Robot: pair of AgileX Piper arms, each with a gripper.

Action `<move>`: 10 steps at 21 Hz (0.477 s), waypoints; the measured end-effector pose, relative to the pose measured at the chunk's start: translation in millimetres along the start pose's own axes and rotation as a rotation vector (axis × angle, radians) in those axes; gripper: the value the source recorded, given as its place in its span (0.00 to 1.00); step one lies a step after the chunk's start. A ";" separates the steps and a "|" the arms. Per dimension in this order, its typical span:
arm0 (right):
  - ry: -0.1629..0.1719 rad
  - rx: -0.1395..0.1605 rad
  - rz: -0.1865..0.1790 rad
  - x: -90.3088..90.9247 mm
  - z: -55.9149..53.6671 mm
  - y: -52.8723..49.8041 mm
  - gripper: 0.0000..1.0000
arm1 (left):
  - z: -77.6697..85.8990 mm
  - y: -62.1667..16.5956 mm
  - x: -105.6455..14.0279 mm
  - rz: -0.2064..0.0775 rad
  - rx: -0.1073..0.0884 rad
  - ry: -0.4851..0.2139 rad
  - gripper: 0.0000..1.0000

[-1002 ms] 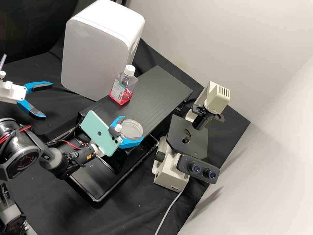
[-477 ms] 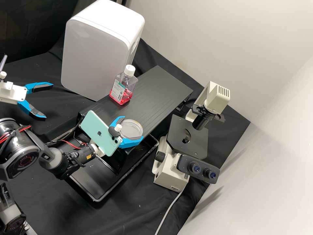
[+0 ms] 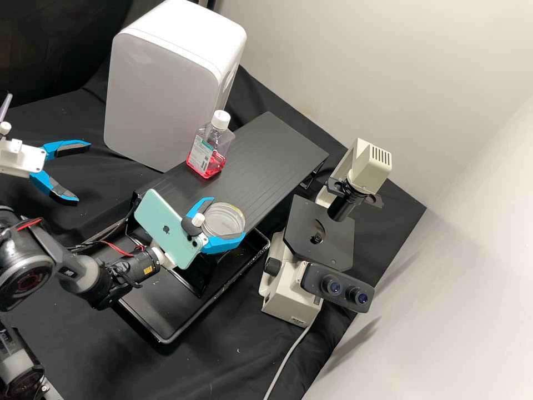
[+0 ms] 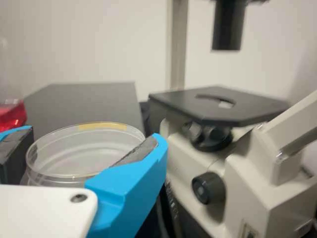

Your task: Remove the lid from the petri dish

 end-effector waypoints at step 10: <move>0.058 0.032 0.052 -5.6 -7.0 10.6 0.00 | 0.0 0.0 0.0 0.000 0.000 0.000 1.00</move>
